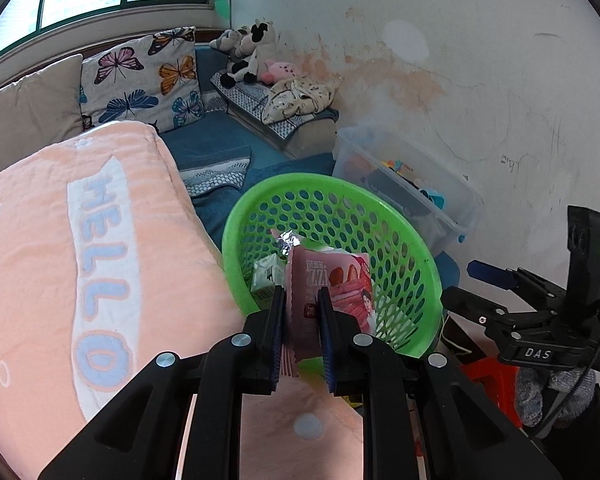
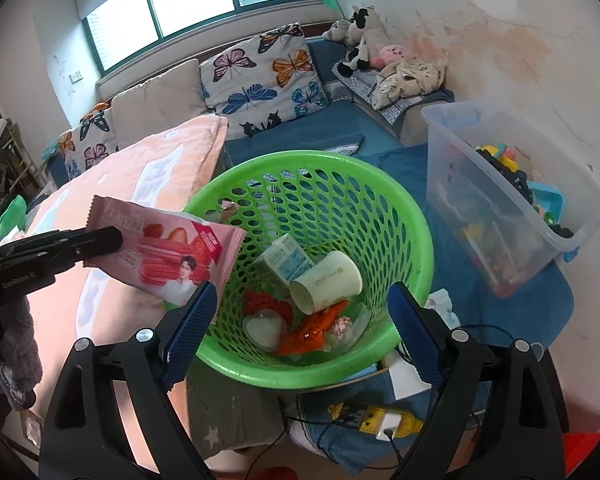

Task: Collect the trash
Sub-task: 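Open the right gripper to drop the carton while the left lowers the packet into the basket, then open the left gripper to release the pink packet and withdraw both grippers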

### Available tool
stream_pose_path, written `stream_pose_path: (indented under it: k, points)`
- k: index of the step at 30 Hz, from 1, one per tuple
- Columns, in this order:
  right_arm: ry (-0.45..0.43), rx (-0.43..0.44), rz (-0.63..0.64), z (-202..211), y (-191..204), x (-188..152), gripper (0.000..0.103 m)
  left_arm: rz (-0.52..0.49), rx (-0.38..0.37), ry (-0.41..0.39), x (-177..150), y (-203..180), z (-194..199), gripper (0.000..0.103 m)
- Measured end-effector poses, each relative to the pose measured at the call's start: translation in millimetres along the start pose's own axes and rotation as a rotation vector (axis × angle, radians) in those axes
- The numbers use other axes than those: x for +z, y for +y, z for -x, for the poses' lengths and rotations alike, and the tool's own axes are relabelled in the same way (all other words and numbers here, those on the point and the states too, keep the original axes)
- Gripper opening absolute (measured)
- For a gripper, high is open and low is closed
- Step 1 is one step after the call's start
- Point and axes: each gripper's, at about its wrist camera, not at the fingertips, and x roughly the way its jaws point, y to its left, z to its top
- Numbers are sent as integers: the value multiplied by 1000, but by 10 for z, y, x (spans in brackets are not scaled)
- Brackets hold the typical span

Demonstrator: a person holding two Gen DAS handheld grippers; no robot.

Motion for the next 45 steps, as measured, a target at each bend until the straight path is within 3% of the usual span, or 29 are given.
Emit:
stream_pose_path:
  k: [8, 15, 29, 37, 41, 45]
  points:
    - [0, 3, -18, 43, -21, -69, 87, 5, -5, 38, -50, -14, -141, 17]
    - [-3, 3, -30, 69, -19, -101, 87, 12, -13, 40, -69, -10, -168, 41]
    - [-13, 17, -37, 155, 81, -185, 89, 41, 20, -4, -176, 69, 43, 60]
    - [-32, 34, -16, 234, 310, -243, 92, 55, 92, -65, -302, 211, 361, 81]
    - [-49, 20, 21, 273, 464, -278, 99, 71, 132, -93, -379, 317, 538, 86]
    - [-67, 3, 61, 312, 639, -318, 99, 77, 177, -119, -475, 403, 728, 90]
